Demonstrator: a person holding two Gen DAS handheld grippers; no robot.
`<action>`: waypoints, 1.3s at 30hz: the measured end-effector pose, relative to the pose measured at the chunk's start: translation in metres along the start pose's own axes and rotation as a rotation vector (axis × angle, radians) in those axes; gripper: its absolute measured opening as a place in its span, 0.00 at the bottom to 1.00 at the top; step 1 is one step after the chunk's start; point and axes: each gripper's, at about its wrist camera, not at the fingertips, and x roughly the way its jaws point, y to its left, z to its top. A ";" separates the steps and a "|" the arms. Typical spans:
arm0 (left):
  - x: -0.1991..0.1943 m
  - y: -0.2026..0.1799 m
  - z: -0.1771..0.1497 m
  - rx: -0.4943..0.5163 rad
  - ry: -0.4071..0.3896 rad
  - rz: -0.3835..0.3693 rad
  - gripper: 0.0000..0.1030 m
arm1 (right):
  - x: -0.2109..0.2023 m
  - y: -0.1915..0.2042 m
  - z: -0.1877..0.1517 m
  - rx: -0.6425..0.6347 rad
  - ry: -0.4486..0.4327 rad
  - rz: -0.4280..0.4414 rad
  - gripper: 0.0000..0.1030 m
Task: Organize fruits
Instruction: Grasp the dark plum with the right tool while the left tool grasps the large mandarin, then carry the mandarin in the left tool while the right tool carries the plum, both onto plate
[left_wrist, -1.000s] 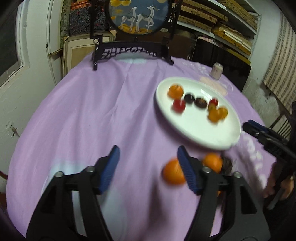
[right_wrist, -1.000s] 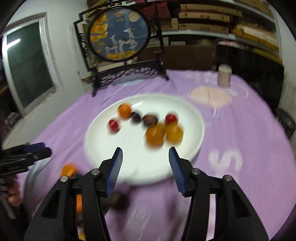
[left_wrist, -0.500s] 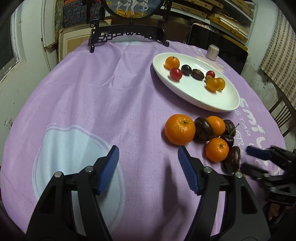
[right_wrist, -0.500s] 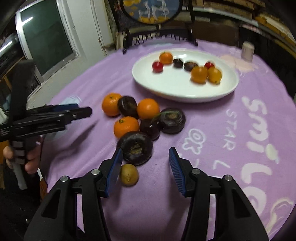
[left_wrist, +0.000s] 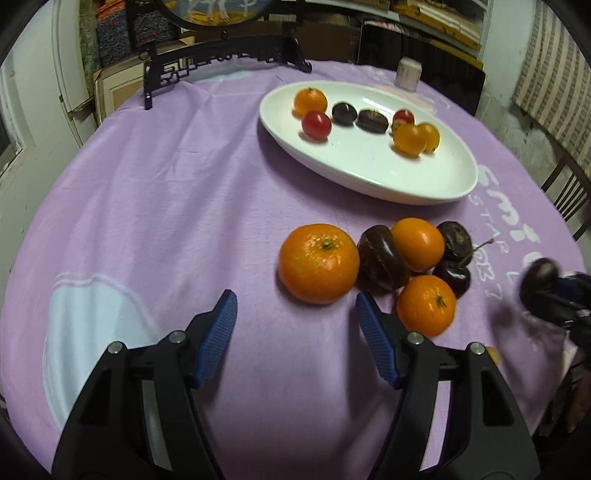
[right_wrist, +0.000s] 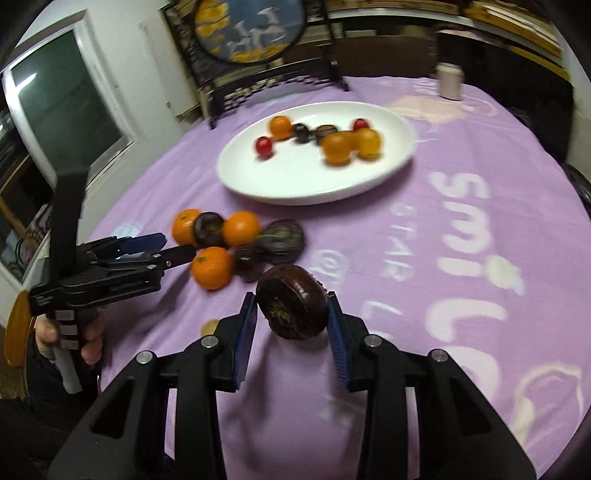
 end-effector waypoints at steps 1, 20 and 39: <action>0.002 -0.002 0.002 0.014 -0.001 0.011 0.66 | -0.004 -0.005 -0.002 0.012 -0.002 -0.002 0.37; -0.029 -0.003 0.001 -0.033 -0.041 -0.114 0.44 | -0.012 -0.006 -0.006 0.014 -0.011 0.036 0.37; -0.044 -0.028 0.109 0.012 -0.152 -0.097 0.44 | 0.010 0.002 0.093 -0.100 -0.102 -0.108 0.37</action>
